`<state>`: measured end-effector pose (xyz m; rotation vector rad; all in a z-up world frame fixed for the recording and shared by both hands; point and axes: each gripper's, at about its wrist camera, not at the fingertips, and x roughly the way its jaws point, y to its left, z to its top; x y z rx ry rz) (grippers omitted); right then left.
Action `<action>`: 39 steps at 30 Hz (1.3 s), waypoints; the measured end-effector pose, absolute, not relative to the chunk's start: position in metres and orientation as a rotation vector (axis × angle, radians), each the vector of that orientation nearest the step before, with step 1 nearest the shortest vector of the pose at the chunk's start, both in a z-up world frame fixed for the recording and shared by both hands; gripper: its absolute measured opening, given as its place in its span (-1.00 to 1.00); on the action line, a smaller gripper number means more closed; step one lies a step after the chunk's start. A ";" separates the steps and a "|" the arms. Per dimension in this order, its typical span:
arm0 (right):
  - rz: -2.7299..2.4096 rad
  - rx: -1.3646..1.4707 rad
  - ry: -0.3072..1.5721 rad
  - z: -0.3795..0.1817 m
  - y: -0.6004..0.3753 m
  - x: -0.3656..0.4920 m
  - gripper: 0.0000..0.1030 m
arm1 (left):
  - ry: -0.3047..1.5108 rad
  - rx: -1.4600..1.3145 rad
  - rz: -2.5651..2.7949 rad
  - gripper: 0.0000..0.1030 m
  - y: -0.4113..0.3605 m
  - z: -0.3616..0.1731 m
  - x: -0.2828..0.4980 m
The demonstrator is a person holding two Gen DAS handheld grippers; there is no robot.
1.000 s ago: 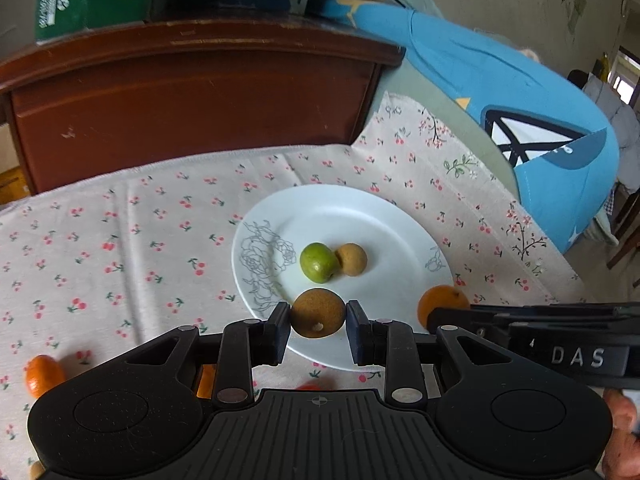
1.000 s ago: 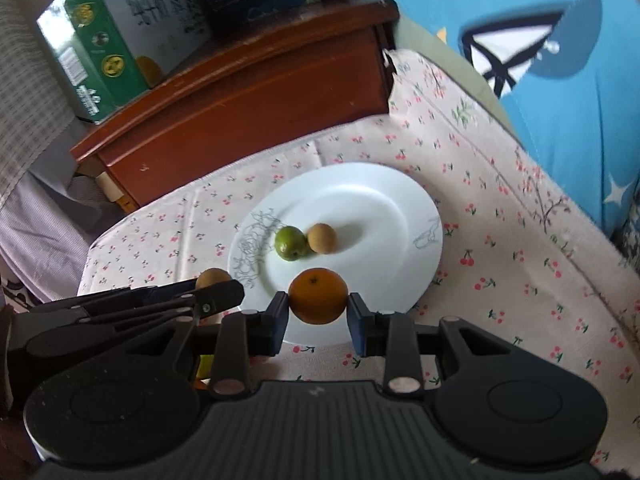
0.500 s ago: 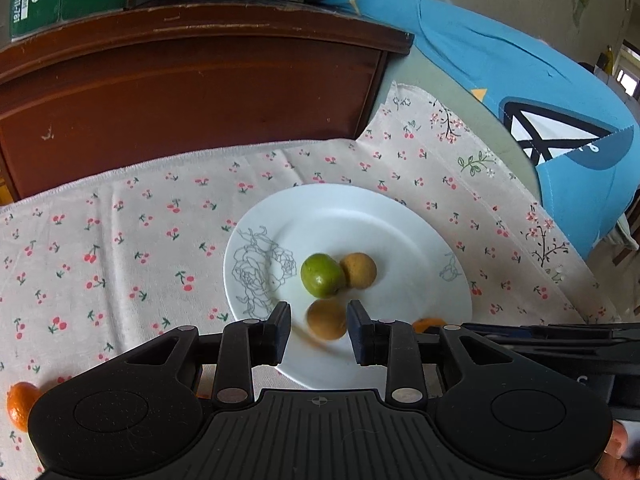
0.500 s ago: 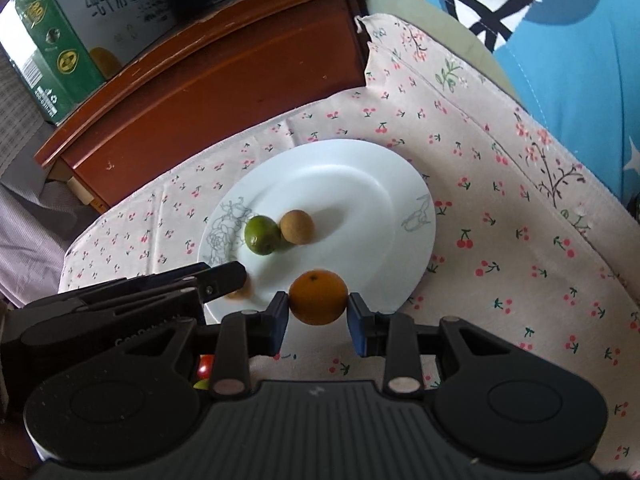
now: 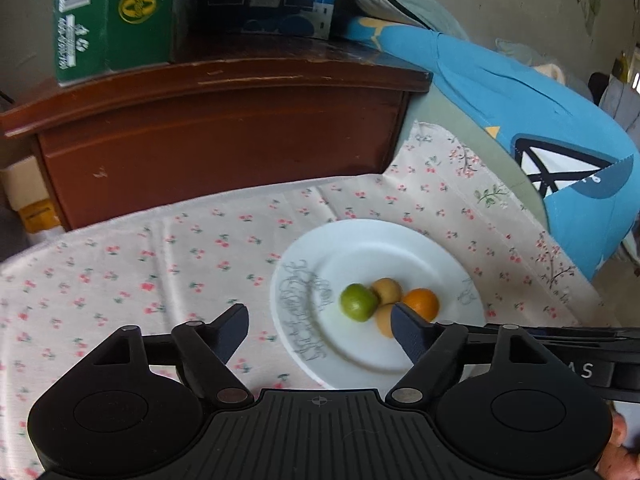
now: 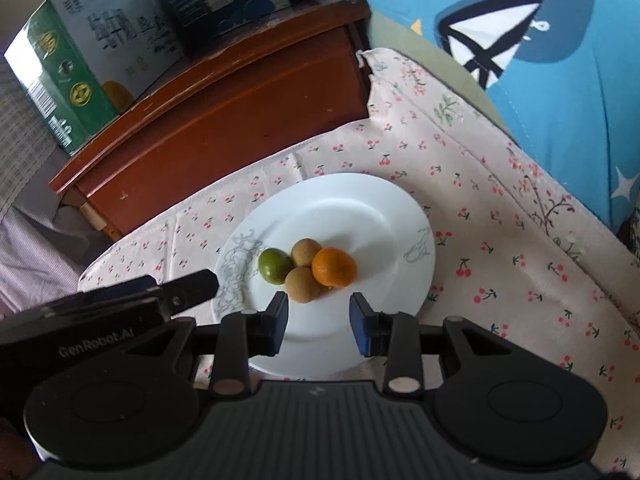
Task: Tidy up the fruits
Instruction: 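Grasp another brown kiwi with the left tool while the right tool grasps a green pear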
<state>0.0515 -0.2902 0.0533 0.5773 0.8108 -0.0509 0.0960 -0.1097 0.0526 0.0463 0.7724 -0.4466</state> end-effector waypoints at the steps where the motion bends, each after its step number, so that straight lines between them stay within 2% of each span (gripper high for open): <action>1: -0.039 0.577 0.812 0.054 -0.289 0.051 -0.32 | 0.775 0.048 -0.441 0.58 -0.106 0.054 0.095; 25: 0.141 0.474 0.826 0.062 -0.241 0.029 -0.31 | 0.796 -0.026 -0.302 0.63 -0.018 0.069 0.064; 39: 0.191 0.476 0.852 0.057 -0.220 0.017 -0.31 | 0.857 -0.038 -0.163 0.62 0.031 0.038 0.046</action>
